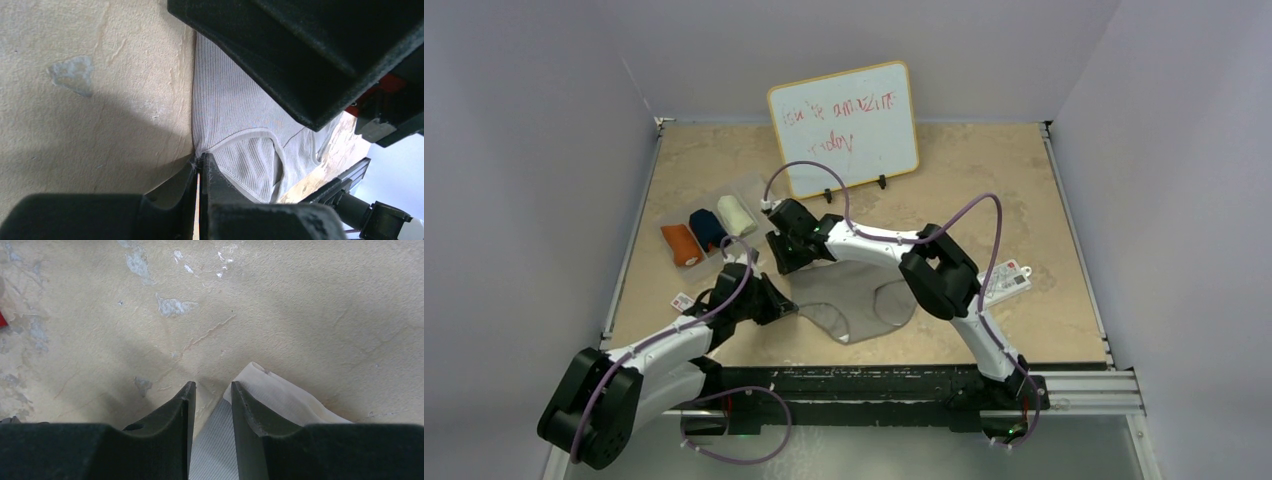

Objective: Roll the underwear
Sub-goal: Fold the underwear at the center of the board.

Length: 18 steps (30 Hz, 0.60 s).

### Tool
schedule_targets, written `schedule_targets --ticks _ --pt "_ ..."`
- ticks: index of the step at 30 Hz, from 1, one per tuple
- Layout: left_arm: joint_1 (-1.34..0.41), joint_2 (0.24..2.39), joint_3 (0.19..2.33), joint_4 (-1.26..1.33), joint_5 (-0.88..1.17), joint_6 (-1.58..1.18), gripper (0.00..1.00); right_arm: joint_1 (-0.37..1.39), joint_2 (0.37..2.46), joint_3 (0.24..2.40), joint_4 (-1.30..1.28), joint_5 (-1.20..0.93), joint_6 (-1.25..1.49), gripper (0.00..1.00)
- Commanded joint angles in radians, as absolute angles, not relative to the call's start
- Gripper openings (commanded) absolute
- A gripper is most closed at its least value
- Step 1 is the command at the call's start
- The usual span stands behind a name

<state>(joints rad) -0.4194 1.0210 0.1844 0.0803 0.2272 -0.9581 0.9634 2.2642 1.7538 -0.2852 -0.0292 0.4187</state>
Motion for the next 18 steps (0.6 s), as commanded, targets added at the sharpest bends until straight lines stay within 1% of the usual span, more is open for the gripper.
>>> schedule_targets --ticks 1,11,18 --pt "-0.418 0.997 0.179 0.043 0.203 -0.952 0.0 0.972 2.226 1.772 -0.354 0.08 0.381 0.35" --pt "-0.417 0.972 0.185 0.023 0.198 -0.954 0.0 0.979 2.186 1.793 -0.371 0.059 0.361 0.36" --pt "-0.417 0.97 0.192 0.013 0.196 -0.95 0.0 0.979 2.226 1.826 -0.395 0.065 0.357 0.36"
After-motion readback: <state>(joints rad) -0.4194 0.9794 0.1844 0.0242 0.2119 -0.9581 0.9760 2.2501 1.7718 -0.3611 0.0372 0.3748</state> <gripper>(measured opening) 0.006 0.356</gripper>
